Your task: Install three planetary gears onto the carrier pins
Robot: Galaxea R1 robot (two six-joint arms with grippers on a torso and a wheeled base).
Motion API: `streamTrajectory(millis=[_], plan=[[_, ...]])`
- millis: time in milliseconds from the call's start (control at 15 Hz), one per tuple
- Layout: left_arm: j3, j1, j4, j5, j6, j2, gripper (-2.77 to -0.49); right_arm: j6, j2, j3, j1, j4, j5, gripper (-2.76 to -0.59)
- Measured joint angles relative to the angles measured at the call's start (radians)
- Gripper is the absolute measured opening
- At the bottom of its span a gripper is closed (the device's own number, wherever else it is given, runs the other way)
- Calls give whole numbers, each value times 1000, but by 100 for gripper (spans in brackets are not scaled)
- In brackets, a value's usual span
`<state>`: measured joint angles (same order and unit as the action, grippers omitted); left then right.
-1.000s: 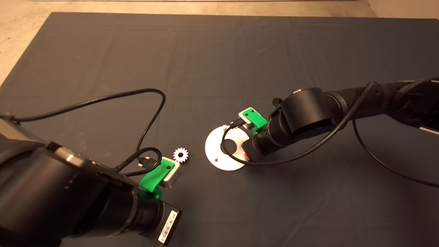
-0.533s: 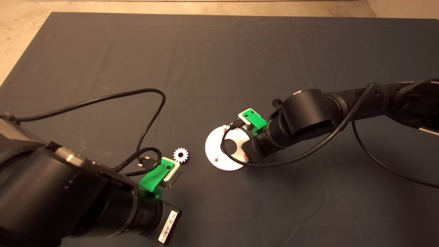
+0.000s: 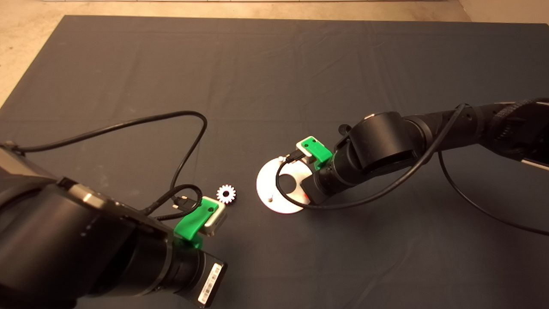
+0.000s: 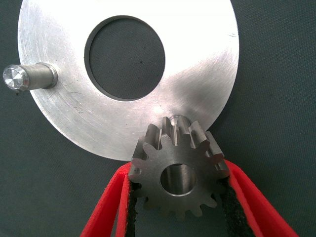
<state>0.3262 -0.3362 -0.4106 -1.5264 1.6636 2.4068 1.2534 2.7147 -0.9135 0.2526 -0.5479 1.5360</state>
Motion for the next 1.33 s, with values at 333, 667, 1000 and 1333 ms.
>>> streamTrajectory(millis=[333, 667, 1000, 1333], plan=[[0, 0, 0, 0, 0, 0, -223, -1, 9, -33, -4, -1, -6, -239], [0, 0, 0, 0, 0, 0, -223, -1, 9, -42, -11, -1, -9, -239], [0, 0, 0, 0, 0, 0, -223, -2, 10, -42, -10, -1, -10, -238], [0, 0, 0, 0, 0, 0, -223, -2, 9, -42, -11, -1, -10, -238]])
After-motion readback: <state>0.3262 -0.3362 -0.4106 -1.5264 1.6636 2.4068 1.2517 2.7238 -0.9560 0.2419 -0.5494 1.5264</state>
